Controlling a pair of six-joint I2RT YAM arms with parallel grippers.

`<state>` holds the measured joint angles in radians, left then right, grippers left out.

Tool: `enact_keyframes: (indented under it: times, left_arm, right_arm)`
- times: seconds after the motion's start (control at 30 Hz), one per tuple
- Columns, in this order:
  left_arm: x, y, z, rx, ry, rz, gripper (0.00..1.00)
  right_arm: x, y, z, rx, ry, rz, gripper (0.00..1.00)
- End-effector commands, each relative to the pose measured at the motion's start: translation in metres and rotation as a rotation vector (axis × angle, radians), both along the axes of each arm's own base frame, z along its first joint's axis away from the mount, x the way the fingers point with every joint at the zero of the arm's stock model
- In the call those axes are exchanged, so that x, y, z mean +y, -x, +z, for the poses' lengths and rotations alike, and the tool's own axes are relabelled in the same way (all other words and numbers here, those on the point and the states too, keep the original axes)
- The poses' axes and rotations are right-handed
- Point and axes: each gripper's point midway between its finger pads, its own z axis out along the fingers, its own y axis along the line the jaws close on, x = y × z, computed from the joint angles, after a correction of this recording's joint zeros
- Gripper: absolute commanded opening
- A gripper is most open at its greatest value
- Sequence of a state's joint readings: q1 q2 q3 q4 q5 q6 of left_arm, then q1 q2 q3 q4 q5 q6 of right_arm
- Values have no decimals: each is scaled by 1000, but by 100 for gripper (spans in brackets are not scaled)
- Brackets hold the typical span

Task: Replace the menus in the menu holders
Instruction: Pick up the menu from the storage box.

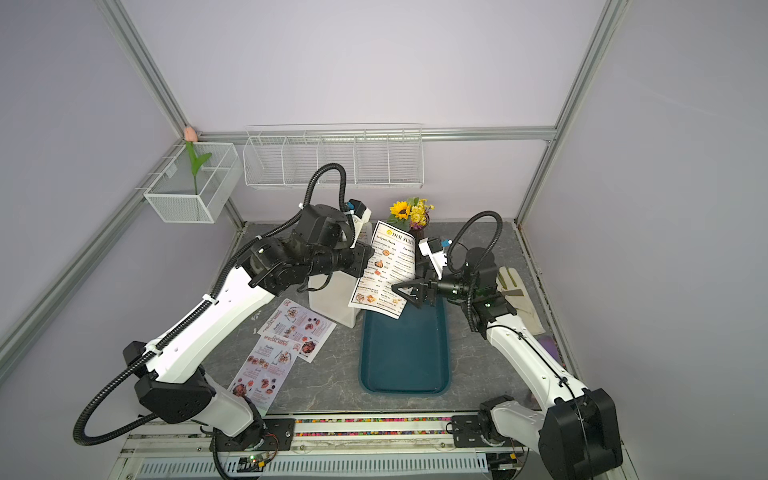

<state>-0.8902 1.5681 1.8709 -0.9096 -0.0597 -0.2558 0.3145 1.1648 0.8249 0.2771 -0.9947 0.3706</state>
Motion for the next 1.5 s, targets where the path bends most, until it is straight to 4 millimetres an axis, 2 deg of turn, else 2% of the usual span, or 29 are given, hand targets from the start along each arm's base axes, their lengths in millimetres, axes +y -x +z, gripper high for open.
enact_keyframes:
  times: [0.0, 0.17, 0.47, 0.77, 0.93, 1.07, 1.27, 1.47]
  left_arm:
    - [11, 1, 12, -39, 13, 17, 0]
    - [19, 1, 19, -54, 37, 31, 0]
    - [19, 3, 20, -58, 43, 20, 0]
    - [12, 1, 24, -61, 58, 2, 0]
    - [11, -1, 23, -65, 59, 5, 0]
    - [9, -2, 21, -63, 55, 1, 0]
    - [14, -4, 20, -77, 57, 28, 0]
    - [8, -6, 14, -64, 60, 22, 0]
  right_arm:
    - [-3, -4, 22, -29, -52, -38, 91]
    - [-3, -9, 31, -11, -108, -54, 84]
    - [-5, -15, 42, 6, -149, -96, 69]
    - [-5, -25, 45, 32, -162, -127, 52]
    - [-6, -25, 49, 41, -165, -135, 38]
    - [-7, -25, 49, 51, -154, -148, 34]
    - [-14, -22, 51, 55, -144, -195, 21]
    - [-19, -20, 52, 58, -124, -240, 11]
